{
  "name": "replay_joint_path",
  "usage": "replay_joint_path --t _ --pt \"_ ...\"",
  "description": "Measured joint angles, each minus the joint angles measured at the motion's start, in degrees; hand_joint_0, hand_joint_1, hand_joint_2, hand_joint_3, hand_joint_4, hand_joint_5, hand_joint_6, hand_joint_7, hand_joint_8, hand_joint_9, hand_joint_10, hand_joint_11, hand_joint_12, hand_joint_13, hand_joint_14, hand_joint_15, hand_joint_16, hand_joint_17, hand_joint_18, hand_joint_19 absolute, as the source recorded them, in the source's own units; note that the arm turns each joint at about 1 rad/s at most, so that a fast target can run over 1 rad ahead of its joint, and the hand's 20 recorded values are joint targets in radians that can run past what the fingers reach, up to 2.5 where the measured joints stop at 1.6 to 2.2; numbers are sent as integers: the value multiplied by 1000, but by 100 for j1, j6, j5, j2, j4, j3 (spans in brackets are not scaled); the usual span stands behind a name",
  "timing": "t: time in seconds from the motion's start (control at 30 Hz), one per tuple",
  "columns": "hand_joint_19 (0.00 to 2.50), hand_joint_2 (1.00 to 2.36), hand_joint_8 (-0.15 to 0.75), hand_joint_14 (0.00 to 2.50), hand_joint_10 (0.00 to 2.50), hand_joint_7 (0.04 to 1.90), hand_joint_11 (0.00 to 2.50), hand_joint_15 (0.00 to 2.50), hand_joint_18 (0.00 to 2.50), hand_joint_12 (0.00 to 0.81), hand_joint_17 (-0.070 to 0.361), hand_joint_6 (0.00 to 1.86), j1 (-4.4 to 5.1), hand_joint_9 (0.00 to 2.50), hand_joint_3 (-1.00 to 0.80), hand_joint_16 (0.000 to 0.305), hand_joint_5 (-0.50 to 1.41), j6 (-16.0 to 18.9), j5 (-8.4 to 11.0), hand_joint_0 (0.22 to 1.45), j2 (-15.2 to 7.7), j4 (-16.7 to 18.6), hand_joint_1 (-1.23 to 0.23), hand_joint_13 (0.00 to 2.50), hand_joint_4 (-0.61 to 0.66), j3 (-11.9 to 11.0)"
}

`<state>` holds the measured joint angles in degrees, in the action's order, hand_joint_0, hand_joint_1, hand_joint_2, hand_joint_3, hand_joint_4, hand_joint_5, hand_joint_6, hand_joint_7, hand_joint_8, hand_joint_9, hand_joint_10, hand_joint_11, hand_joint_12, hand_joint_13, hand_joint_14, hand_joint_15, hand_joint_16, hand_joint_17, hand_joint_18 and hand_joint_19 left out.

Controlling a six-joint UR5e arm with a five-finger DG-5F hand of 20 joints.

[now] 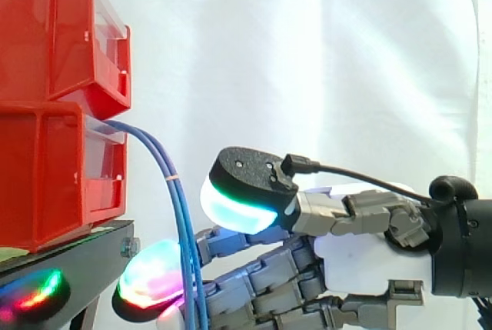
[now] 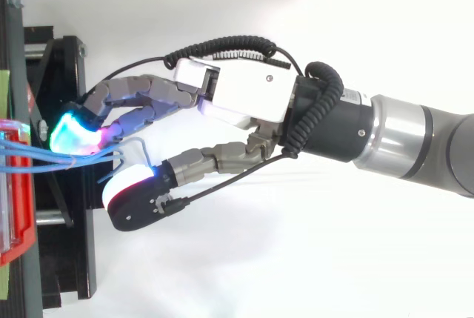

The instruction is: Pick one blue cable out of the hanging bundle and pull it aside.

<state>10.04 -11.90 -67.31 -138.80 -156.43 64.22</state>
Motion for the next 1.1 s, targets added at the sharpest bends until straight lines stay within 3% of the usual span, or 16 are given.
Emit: replay_joint_path --t 0.27,0.87,1.1 --pt "258 1002 256 6 6 1012 173 157 239 278 96 503 -13 749 -471 43 -86 37 -80 533 2 -282 -591 399 280 -188" --pt "300 1006 252 8 7 1321 213 190 297 266 91 500 -19 815 -426 40 -47 70 -199 570 100 -449 -602 464 192 -211" --pt "306 1007 254 8 8 1247 234 204 314 265 91 556 -20 839 -424 40 -52 92 -199 574 107 -551 -603 479 176 -263"
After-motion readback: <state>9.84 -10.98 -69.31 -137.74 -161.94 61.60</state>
